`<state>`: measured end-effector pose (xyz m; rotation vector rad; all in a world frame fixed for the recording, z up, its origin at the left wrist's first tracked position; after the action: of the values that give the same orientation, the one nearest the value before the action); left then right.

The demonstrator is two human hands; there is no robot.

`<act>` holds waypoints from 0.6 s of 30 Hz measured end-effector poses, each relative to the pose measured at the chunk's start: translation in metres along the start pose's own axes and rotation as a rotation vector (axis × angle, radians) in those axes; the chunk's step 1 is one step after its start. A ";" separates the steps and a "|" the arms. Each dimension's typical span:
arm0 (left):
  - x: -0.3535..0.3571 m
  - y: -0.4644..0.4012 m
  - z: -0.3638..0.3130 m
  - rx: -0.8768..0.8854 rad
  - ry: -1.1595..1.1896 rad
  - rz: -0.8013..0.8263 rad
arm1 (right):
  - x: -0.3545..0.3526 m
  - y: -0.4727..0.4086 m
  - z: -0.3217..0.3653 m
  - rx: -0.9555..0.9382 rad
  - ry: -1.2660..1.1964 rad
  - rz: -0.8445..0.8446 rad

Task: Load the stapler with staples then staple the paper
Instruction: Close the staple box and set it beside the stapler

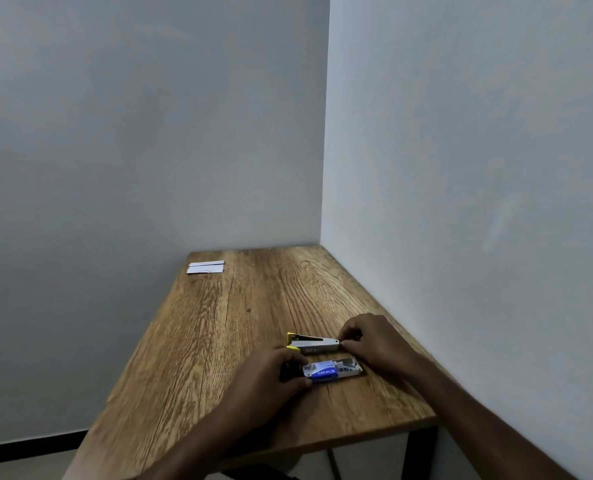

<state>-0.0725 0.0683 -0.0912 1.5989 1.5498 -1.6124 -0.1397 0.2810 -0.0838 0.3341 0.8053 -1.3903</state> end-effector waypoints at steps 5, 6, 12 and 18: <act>0.003 0.000 0.003 -0.002 0.033 0.011 | -0.012 0.015 -0.002 -0.001 -0.115 -0.096; 0.003 0.000 0.004 -0.004 0.034 0.009 | -0.014 0.019 0.000 -0.007 -0.159 -0.111; 0.002 0.000 0.005 -0.009 0.026 0.006 | -0.012 0.041 0.014 -0.063 -0.256 -0.089; 0.001 0.001 0.003 -0.001 0.004 -0.001 | -0.006 0.053 0.020 -0.074 -0.163 -0.133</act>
<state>-0.0734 0.0658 -0.0934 1.6026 1.5533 -1.6094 -0.0834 0.2828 -0.0785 0.1095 0.7524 -1.4864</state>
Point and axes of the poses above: each hand's wrist, its own y-axis away from the middle knuckle, its own x-axis out of the palm, z = x × y, the point moved 5 cm from there along -y, towards the middle knuckle, and after that the axes turned 15 degrees about -y, right-handed, at the moved point
